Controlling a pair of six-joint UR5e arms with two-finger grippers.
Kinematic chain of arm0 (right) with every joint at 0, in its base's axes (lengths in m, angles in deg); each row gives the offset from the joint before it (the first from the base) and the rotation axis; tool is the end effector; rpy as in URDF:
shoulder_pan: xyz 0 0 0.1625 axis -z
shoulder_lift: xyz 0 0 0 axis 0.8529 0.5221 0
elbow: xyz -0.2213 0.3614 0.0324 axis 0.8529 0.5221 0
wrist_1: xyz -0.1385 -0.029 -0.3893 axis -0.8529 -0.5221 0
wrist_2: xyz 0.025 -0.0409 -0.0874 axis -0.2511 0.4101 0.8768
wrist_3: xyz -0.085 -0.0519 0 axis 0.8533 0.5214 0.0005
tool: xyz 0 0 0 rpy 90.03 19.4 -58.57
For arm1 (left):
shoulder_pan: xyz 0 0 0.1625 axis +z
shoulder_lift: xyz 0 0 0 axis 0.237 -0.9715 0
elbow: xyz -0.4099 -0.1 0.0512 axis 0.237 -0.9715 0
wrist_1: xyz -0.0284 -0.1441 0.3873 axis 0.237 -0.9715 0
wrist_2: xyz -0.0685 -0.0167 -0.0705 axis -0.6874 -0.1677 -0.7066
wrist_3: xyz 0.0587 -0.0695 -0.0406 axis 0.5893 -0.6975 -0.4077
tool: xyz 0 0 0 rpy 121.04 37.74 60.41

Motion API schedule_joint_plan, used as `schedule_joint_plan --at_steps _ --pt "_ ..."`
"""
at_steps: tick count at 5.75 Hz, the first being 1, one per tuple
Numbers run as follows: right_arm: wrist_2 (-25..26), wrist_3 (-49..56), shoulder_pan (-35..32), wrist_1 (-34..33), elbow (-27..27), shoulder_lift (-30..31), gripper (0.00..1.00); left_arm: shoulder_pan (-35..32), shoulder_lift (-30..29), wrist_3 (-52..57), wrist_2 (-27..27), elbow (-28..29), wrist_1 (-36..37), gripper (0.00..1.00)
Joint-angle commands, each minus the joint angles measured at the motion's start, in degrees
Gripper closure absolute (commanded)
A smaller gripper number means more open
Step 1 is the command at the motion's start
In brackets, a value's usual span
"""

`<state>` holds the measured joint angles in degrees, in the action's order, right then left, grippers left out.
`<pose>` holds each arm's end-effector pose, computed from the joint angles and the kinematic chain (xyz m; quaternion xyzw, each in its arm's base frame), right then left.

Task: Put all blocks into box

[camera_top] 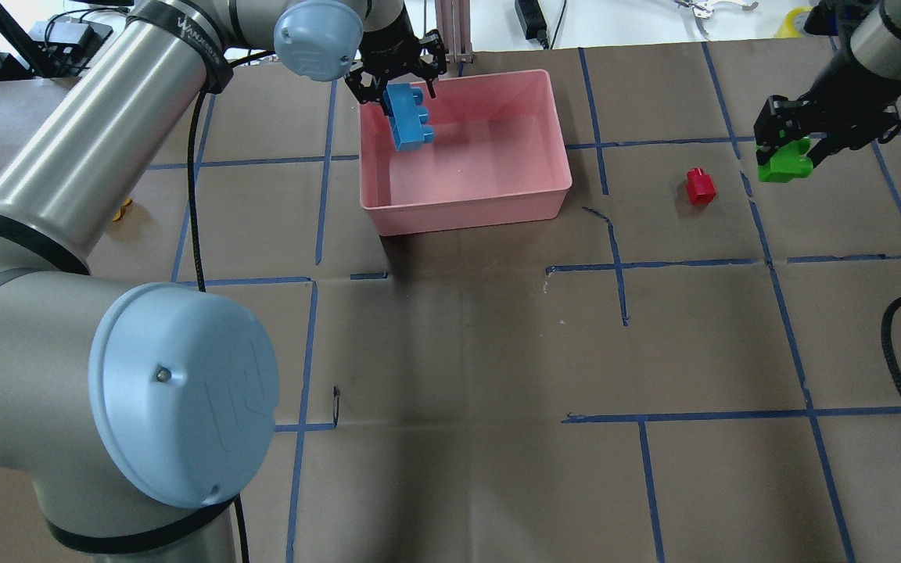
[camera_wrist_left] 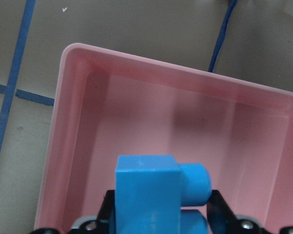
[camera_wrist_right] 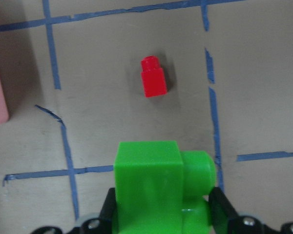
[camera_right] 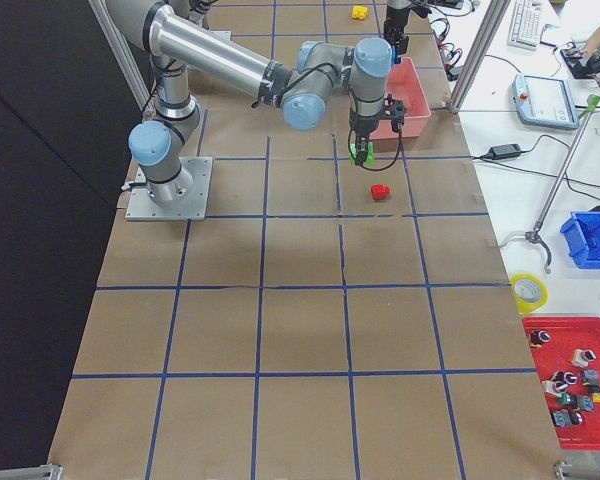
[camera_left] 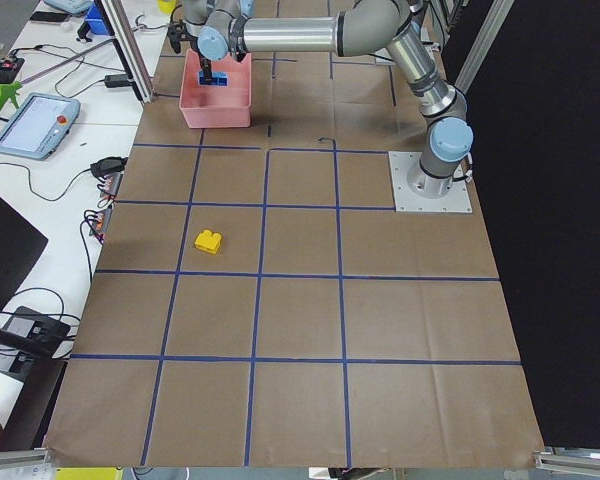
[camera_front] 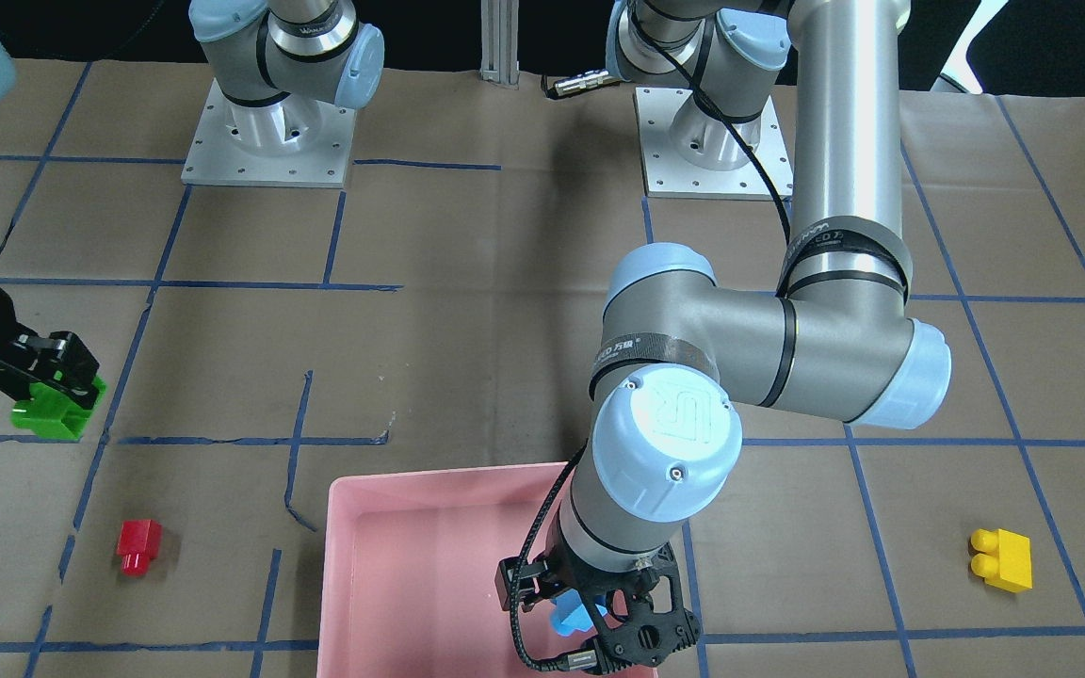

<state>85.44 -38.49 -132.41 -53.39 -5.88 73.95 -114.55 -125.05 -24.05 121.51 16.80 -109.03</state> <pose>-0.0222 -0.5860 0.3830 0.0554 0.9974 -0.0321 0.0340 -0.2845 -0.7432 0.3307 0.1367 -0.9878 0.0531 0.0519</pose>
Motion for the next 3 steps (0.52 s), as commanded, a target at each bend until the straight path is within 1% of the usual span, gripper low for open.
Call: schedule_joint_plan --at_steps 1,2,3 --pt "-3.18 -11.52 -7.02 -0.16 0.47 -0.27 0.94 0.89 1.53 0.22 1.21 0.26 0.18 0.00" --pt "-7.47 -17.93 -10.37 -0.94 0.47 -0.27 0.94 3.95 3.19 1.87 1.04 0.87 0.09 0.00" --pt "-11.43 -23.04 -14.58 -2.00 1.08 -1.75 0.94 8.42 5.65 8.15 0.86 -0.34 -0.61 0.00"
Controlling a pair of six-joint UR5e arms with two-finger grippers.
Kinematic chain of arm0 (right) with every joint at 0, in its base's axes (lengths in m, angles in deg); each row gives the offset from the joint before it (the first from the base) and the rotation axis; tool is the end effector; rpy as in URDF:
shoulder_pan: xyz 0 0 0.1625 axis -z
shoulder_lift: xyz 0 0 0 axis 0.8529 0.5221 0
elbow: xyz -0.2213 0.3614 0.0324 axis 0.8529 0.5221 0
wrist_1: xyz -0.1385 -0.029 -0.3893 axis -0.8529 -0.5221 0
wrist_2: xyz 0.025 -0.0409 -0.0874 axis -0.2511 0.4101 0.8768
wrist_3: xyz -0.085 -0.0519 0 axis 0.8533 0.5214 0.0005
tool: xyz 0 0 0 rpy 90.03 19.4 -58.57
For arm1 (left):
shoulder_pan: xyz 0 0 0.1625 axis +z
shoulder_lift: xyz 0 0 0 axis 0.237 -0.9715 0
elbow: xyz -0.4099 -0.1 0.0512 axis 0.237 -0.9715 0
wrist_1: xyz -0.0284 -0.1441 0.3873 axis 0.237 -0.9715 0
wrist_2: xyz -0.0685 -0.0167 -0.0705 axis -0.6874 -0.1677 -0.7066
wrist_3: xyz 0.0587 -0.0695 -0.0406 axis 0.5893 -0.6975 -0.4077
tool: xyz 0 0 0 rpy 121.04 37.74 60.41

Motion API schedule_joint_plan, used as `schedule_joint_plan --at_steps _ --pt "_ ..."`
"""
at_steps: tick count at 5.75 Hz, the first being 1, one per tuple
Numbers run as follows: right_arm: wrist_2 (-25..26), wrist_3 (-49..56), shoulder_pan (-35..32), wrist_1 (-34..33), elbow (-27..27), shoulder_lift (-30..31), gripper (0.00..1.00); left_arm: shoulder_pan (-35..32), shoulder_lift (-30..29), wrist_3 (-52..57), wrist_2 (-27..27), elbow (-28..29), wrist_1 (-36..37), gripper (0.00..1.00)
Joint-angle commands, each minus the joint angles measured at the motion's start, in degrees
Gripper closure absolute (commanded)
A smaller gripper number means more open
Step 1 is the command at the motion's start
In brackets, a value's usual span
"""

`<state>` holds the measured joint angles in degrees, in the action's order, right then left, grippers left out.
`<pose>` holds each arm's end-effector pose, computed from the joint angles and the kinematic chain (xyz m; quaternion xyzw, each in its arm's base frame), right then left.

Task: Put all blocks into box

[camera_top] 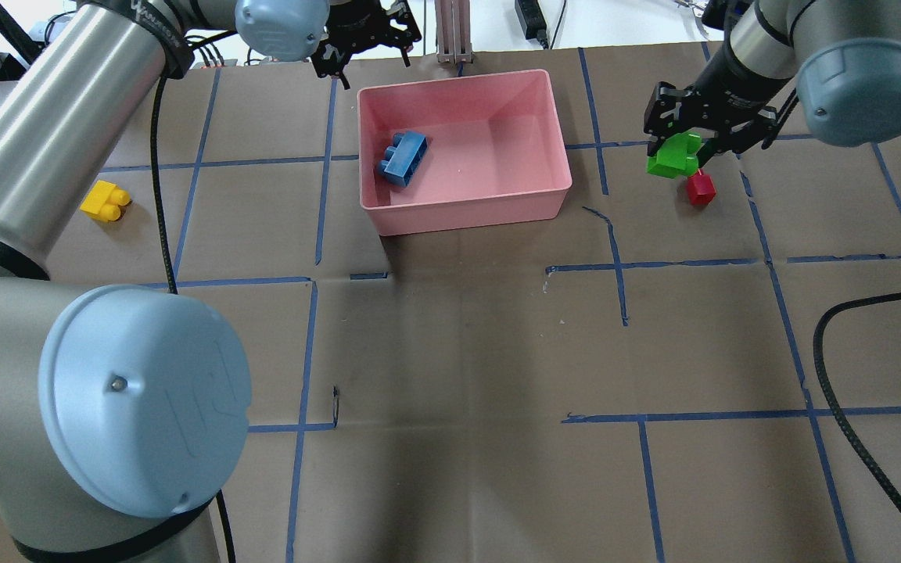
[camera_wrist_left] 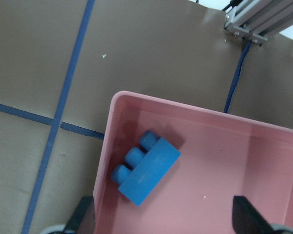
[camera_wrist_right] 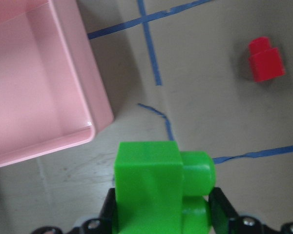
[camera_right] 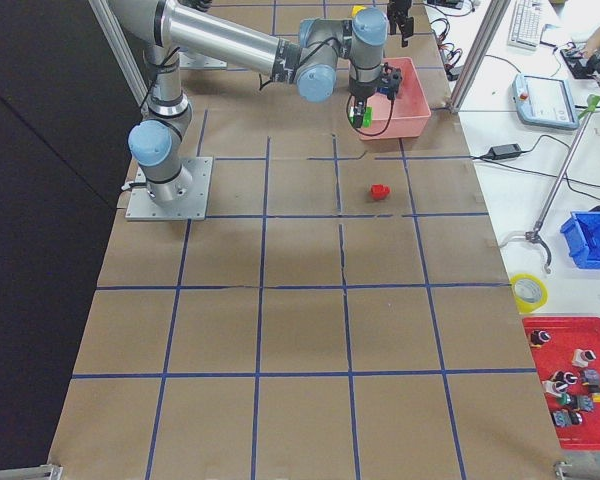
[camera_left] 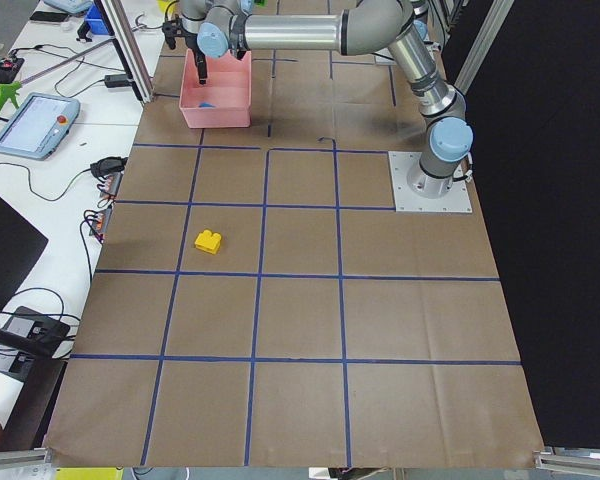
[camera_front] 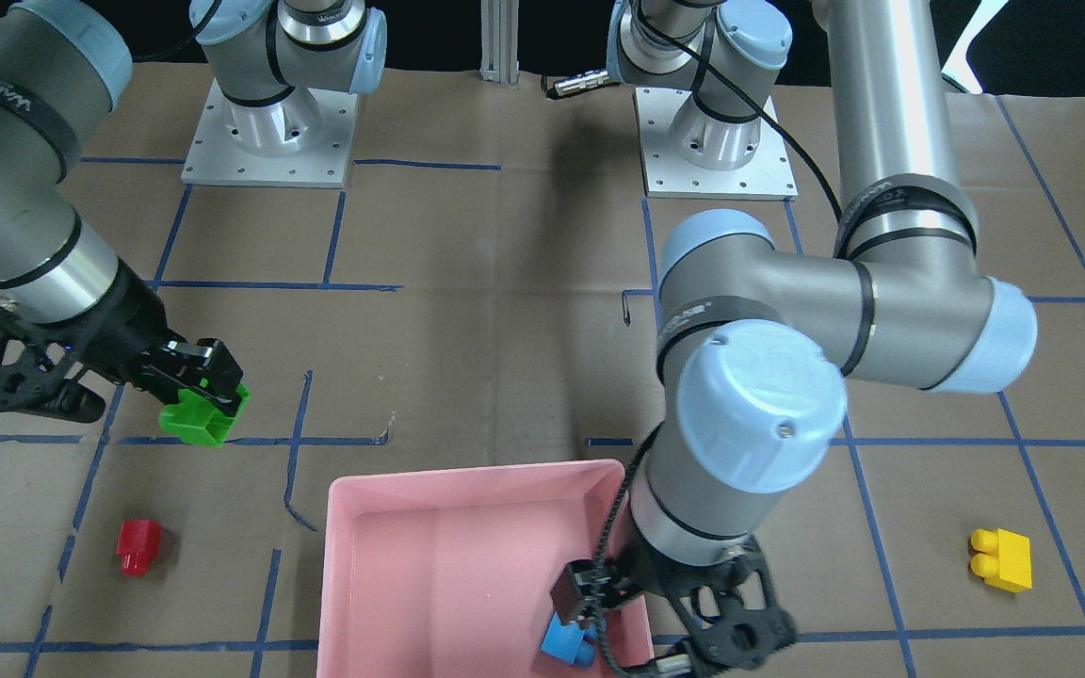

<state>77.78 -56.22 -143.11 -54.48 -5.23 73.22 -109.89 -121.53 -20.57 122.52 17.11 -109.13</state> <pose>0.0995 -0.5878 0.3852 0.1133 0.9873 -0.0299 0.1076 -0.2202 -0.7528 0.3809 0.1463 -0.9840 0.0902 0.0477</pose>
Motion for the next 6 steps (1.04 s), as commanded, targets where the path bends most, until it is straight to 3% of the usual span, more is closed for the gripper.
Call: schedule_joint_plan --at_steps 1,2,4,5,6 --pt "-4.68 -9.11 -7.75 -2.57 3.31 -4.26 0.94 7.98 2.76 10.92 0.11 -0.84 -2.95 0.00" --pt "-4.51 -13.94 -11.35 -8.85 7.08 -9.34 0.94 11.77 3.29 16.81 0.20 -0.93 -3.58 0.00" --pt "-4.51 -17.66 -15.42 -10.40 17.62 -19.54 0.94 21.33 3.38 33.13 0.12 -3.72 -4.03 0.00" --pt "-4.51 -21.76 -17.09 -11.80 18.10 -20.80 0.93 26.69 2.60 41.66 0.03 -4.79 -3.86 0.00" --pt "-4.51 -22.42 -17.54 -11.98 18.02 -21.07 0.76 30.14 1.81 47.48 0.20 -4.80 -3.68 0.00"
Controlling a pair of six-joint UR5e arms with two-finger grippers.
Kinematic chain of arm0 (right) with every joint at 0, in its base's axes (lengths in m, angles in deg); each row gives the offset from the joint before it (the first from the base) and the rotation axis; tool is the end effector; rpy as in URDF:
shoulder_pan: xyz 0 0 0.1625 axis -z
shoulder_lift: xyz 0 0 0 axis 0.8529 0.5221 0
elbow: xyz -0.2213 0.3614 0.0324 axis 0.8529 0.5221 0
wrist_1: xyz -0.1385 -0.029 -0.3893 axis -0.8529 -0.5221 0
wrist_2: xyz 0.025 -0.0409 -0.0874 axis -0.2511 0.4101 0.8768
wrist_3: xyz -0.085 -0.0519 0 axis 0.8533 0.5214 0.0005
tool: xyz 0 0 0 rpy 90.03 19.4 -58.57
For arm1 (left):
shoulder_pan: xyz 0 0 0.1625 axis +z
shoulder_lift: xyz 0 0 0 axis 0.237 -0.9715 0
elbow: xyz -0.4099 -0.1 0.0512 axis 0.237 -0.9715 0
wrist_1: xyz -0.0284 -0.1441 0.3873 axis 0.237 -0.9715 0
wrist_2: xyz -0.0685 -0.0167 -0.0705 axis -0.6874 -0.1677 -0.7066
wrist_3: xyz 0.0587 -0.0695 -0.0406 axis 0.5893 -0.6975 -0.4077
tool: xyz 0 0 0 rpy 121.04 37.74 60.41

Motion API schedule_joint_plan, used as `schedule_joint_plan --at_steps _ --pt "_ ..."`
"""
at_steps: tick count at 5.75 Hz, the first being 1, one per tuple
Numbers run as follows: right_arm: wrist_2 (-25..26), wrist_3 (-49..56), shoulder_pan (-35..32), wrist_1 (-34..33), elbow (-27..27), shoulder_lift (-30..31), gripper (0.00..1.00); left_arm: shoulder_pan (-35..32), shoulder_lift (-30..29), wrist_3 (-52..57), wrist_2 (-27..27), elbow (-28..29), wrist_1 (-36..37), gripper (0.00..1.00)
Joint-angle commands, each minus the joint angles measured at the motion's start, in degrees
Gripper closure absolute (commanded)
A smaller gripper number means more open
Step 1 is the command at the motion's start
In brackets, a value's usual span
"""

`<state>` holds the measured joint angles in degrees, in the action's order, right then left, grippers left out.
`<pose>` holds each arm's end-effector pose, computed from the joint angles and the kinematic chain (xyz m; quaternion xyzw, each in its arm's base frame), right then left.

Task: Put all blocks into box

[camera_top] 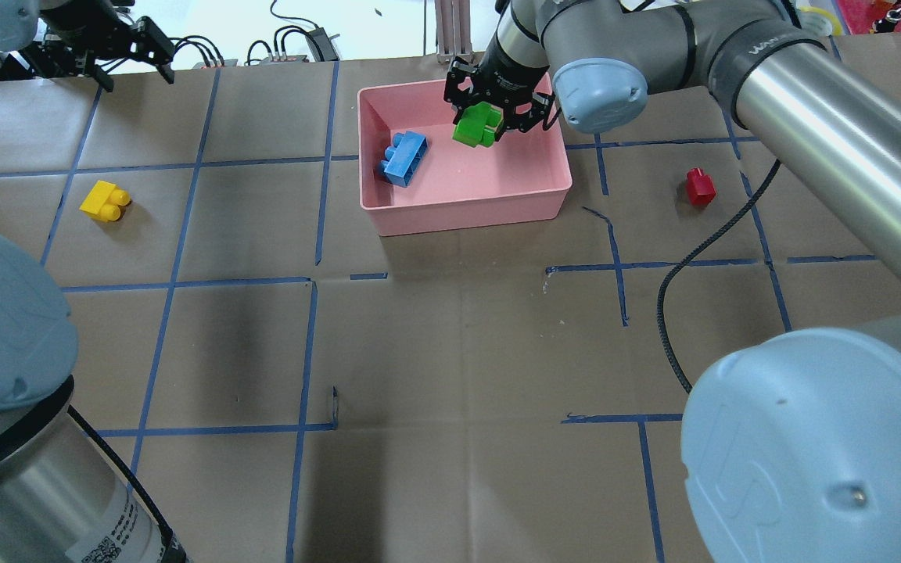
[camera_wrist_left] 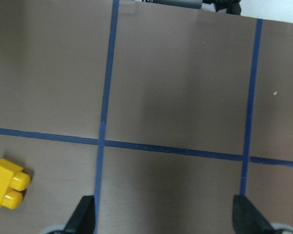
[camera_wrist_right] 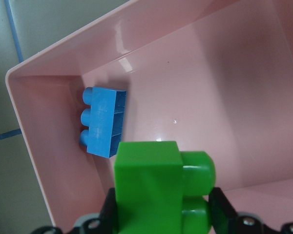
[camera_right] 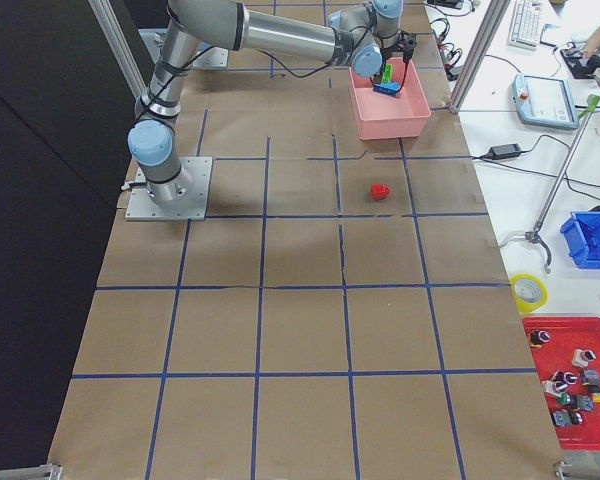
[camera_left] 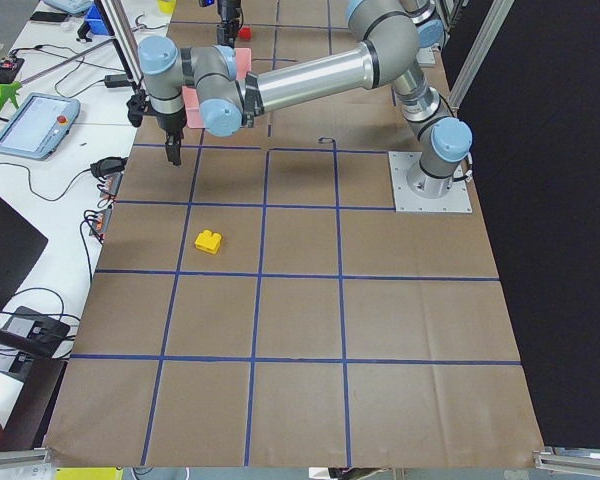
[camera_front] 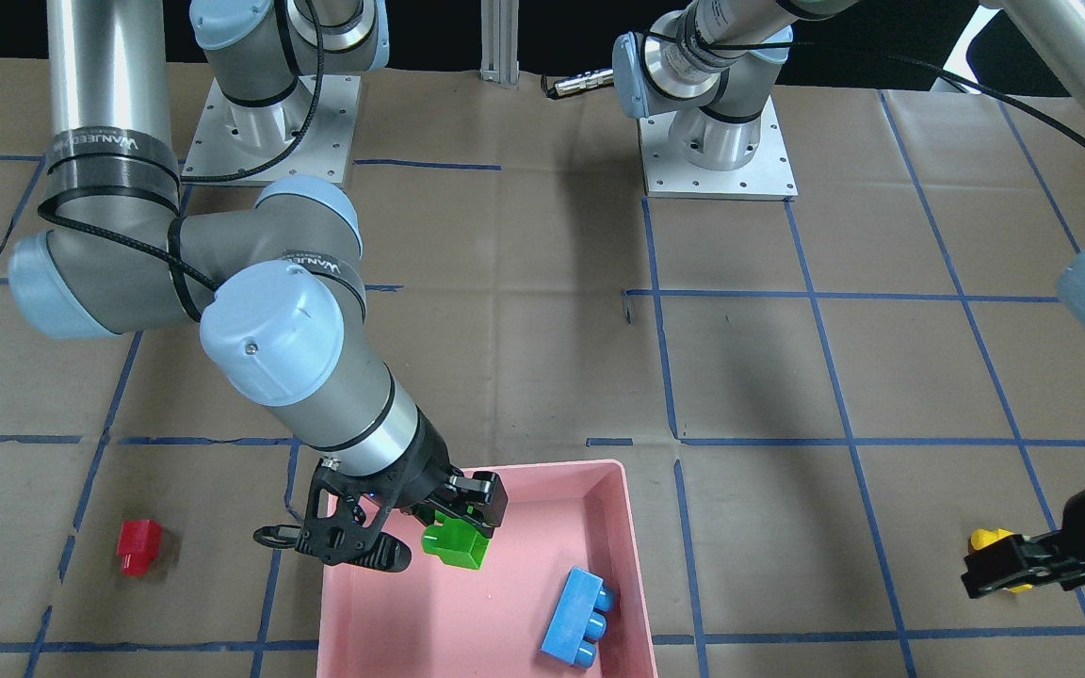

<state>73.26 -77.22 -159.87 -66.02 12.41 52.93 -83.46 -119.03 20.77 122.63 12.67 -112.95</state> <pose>0.3008 -0.6753 0.3297 0.1357 0.9740 -0.0519 0.1738 0.1296 -0.7490 0.3676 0.0187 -0.9984 0.0539 0.0049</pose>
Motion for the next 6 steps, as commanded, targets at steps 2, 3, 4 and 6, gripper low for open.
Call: schedule_joint_plan --at_steps 2,3,4,6 --pt "0.80 -1.24 -0.78 -2.73 1.25 -1.84 0.00 7.68 -3.50 20.73 0.27 -0.53 0.50 0.00" --pt "0.80 -0.72 -0.69 -2.73 1.43 -1.84 0.00 7.87 -4.03 28.01 0.36 -1.58 -0.11 0.00" --pt "1.67 0.68 -0.61 -2.73 1.34 -1.32 0.00 7.88 -5.52 35.83 0.97 -3.94 1.36 0.00" --pt "13.14 11.63 3.24 -0.55 -0.15 2.61 0.00 7.88 -6.67 43.87 3.52 -9.37 9.23 0.00"
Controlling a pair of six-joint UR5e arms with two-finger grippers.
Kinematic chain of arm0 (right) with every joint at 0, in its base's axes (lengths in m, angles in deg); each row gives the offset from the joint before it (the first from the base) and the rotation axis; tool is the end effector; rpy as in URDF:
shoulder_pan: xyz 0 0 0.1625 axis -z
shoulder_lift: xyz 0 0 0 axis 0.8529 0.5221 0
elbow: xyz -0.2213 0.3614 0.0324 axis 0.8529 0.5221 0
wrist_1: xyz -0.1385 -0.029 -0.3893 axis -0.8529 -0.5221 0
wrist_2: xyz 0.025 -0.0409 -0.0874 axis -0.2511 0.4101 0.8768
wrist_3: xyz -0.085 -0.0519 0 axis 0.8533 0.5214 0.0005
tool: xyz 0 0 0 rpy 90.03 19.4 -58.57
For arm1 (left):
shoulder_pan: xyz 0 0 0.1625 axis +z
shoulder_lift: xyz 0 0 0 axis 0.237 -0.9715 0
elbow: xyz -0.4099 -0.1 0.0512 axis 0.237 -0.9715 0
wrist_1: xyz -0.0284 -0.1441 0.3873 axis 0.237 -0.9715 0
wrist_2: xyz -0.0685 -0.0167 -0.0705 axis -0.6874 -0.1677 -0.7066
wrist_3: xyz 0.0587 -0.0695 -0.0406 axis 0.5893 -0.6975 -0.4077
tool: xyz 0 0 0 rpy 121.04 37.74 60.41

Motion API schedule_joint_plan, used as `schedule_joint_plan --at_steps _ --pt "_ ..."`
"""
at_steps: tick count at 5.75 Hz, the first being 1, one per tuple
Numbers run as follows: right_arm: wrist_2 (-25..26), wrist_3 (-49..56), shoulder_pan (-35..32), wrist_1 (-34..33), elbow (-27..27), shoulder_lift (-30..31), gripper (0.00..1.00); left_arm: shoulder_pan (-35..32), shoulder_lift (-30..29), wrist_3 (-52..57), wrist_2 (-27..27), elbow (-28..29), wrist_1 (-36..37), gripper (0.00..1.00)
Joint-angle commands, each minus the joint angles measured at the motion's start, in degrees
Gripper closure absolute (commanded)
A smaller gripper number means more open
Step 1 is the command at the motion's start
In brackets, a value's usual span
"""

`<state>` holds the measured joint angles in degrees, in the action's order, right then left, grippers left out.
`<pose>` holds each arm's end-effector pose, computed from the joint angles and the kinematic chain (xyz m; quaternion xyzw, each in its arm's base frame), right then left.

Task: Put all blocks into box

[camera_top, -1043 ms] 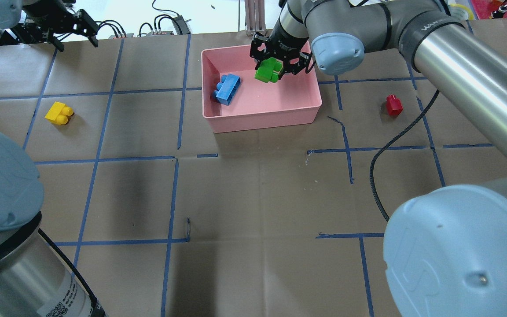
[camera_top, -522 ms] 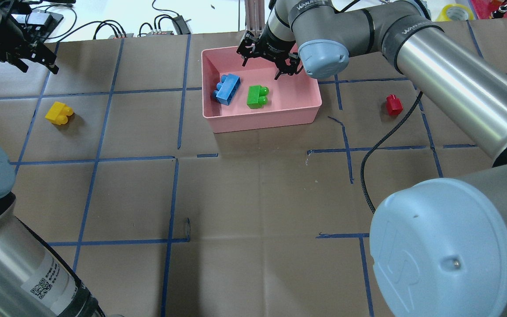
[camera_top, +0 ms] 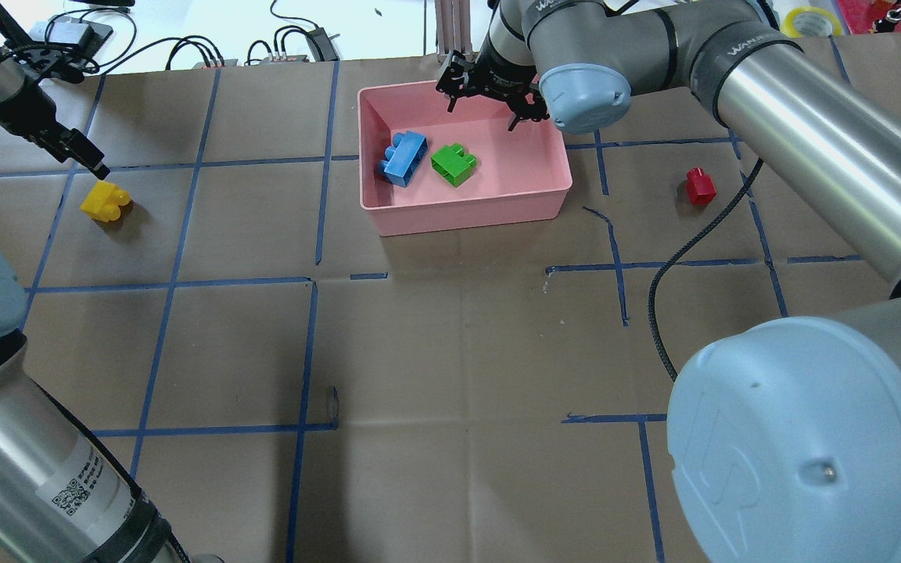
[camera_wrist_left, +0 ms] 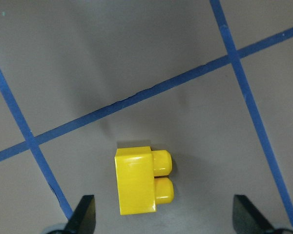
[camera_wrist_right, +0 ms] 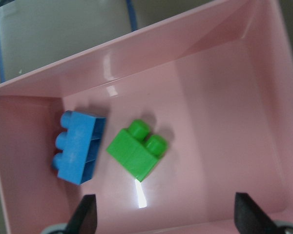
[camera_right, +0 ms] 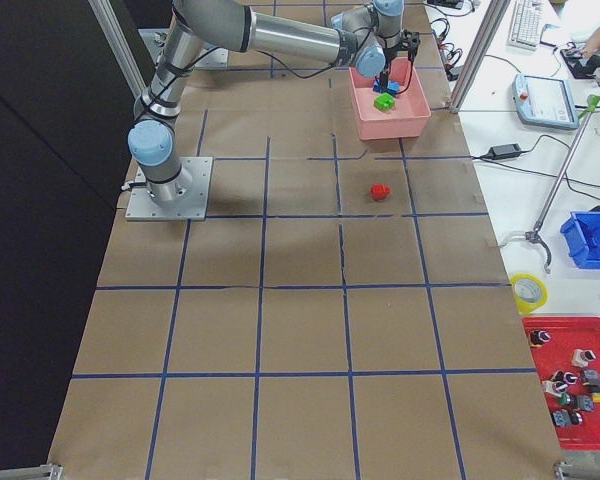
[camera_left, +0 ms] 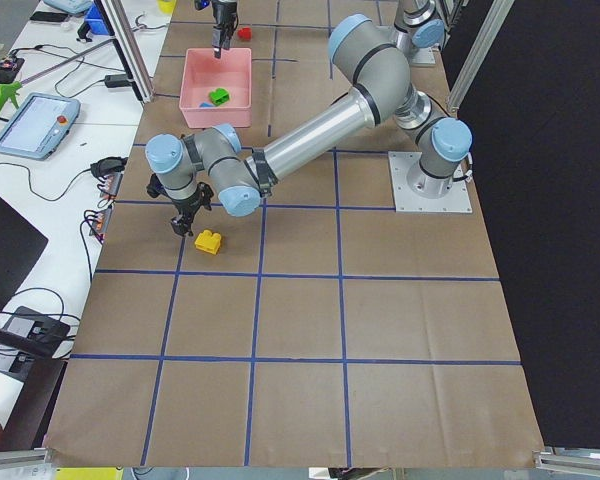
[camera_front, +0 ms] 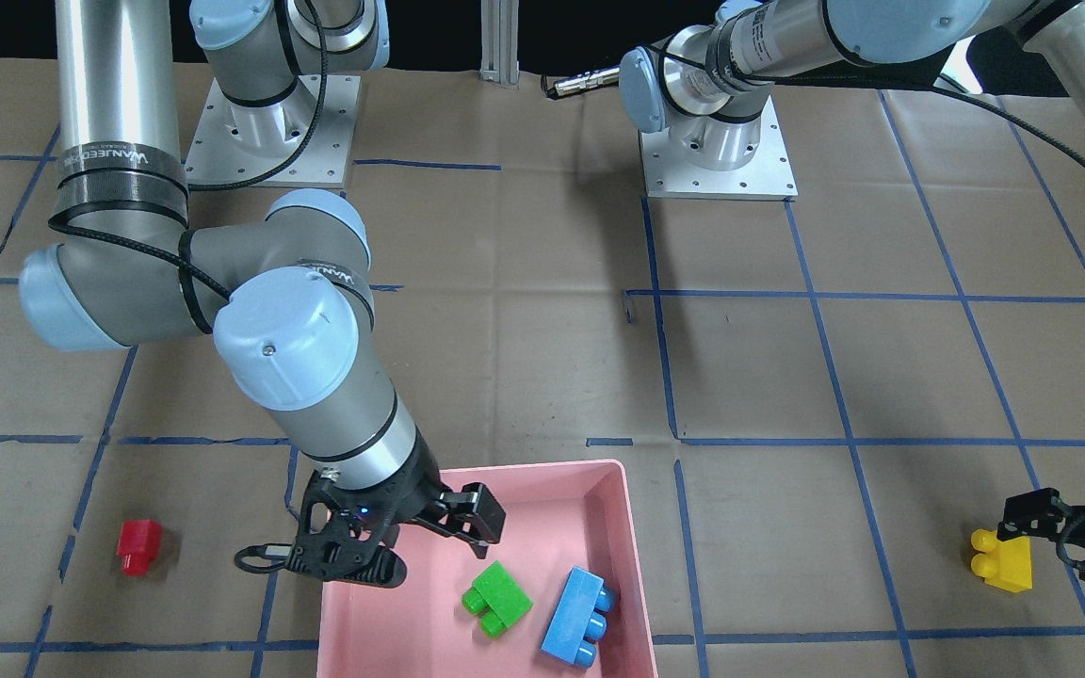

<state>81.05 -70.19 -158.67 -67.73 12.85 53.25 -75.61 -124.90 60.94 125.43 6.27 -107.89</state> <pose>0.2742 -0.6870 0.3382 0.0923 0.9840 -0.1042 0.1111 0.2360 -0.7240 0.2456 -0.2592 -0.9657 -0.0113 0.0078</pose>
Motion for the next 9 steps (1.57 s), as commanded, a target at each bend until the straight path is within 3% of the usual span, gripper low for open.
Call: schedule_joint_plan --at_steps 1,2,4,6,8,9 --pt "6.19 10.82 5.19 10.22 -0.58 5.54 0.00 0.11 -1.49 3.83 0.81 -6.23 9.71 0.01" --pt "6.37 16.71 8.18 14.92 -0.58 7.23 0.00 0.11 -1.41 3.04 0.72 -7.13 10.37 0.01" --pt "11.18 26.67 13.73 14.54 -2.15 6.28 0.00 0.20 -1.68 1.20 0.72 -7.31 12.48 0.01" --pt "9.82 29.07 20.41 4.13 -11.96 5.05 0.01 1.07 -2.64 0.57 0.37 -7.40 12.58 0.01" --pt "6.91 29.60 21.22 2.32 -13.86 2.00 0.01 1.16 -2.73 0.66 -1.29 -7.31 12.67 0.02" --pt "5.08 32.65 22.35 -2.13 -13.94 -0.46 0.01 1.16 -2.56 0.58 -2.00 -7.23 12.67 0.15"
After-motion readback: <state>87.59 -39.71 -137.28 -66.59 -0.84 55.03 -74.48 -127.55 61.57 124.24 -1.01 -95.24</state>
